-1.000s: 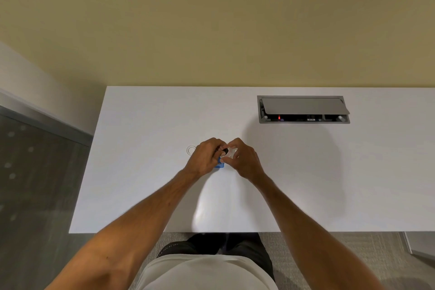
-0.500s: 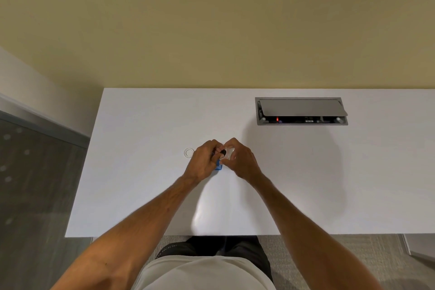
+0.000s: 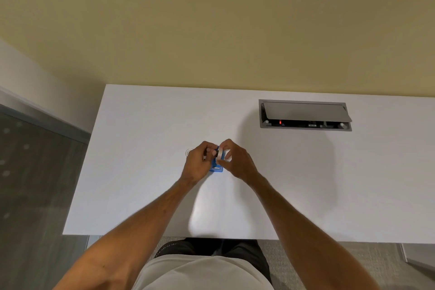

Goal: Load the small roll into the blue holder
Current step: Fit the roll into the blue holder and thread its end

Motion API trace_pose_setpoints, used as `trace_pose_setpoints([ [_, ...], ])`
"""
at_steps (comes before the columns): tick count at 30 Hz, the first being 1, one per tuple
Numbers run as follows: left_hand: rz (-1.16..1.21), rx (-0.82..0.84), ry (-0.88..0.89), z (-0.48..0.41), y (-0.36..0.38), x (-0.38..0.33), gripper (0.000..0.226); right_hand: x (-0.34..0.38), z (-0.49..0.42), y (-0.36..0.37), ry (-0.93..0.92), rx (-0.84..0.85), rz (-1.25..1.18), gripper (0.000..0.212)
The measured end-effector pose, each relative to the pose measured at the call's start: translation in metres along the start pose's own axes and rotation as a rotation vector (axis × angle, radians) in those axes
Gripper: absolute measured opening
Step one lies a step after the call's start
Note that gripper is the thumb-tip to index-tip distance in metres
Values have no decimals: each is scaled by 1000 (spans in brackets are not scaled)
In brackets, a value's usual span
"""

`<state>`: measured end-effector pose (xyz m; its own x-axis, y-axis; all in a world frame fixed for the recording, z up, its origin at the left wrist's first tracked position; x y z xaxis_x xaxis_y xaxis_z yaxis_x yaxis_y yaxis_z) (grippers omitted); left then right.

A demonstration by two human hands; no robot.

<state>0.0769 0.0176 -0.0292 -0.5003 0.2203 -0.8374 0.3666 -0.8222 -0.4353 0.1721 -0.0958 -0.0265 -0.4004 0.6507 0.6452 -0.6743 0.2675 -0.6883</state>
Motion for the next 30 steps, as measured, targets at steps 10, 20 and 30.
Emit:
trace_pose_setpoints([
  [10,-187,70,-34,-11,-5,16,43,6,-23,8,-55,33,184,38],
  [20,-446,325,67,-15,25,20,64,-2,-32,19,-2,48,269,27],
  [30,-365,320,88,-11,21,27,76,-9,-32,24,25,26,289,35],
])
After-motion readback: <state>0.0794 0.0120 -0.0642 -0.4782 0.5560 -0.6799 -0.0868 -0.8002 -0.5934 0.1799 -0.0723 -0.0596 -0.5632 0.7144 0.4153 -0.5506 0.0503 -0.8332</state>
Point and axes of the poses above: each hand's wrist, its own z-axis away from the middle knuckle, its own y-axis out of the palm, x = y × z, the point moved 8 cm from there along -z, towards the middle knuckle, and after that the axes turned 1 degree about z, right-handed, at the moved point
